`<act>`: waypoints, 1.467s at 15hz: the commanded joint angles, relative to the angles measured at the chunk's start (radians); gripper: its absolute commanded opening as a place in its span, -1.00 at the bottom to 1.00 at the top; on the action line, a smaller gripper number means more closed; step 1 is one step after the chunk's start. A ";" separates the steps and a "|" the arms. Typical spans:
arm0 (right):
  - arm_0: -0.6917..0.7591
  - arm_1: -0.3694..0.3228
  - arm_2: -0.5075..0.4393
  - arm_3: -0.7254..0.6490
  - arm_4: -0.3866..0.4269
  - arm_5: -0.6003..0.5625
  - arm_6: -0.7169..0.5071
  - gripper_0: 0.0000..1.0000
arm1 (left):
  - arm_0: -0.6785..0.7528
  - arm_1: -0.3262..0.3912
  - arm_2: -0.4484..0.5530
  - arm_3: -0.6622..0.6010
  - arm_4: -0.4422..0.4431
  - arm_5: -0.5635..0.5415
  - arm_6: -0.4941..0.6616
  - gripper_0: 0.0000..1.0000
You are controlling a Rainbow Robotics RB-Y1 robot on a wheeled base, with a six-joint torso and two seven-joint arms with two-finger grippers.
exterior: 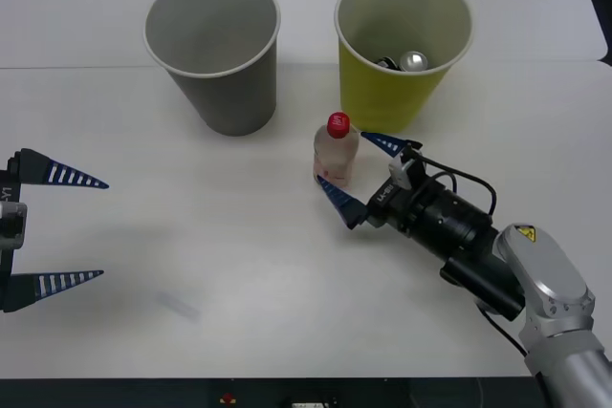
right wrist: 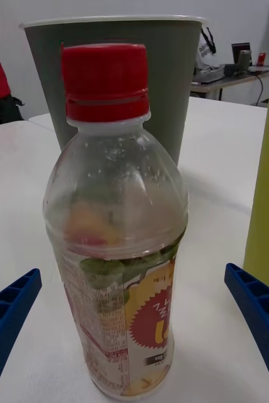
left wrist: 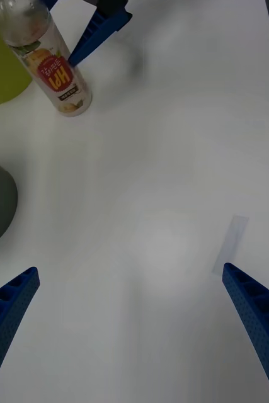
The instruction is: Put the can into the green bin and the plastic bottle into the gray bin
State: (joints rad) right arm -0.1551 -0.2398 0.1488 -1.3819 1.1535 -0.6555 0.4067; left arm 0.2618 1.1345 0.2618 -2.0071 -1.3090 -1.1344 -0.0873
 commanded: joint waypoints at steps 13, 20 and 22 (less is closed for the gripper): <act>-0.058 0.057 0.072 0.000 0.000 0.142 0.003 -0.52 | 0.000 0.000 0.000 0.000 0.000 0.000 0.000 1.00; -0.063 0.059 0.075 0.000 0.000 0.137 -0.005 -1.00 | 0.000 0.000 0.000 0.000 0.000 0.000 0.000 1.00; -0.064 0.059 0.080 0.000 0.000 0.135 -0.016 -1.00 | 0.000 0.000 0.000 0.000 0.000 0.000 0.000 1.00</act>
State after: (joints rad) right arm -0.2183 -0.1810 0.2264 -1.3819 1.1535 -0.5193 0.3966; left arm 0.2618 1.1345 0.2618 -2.0071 -1.3090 -1.1344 -0.0873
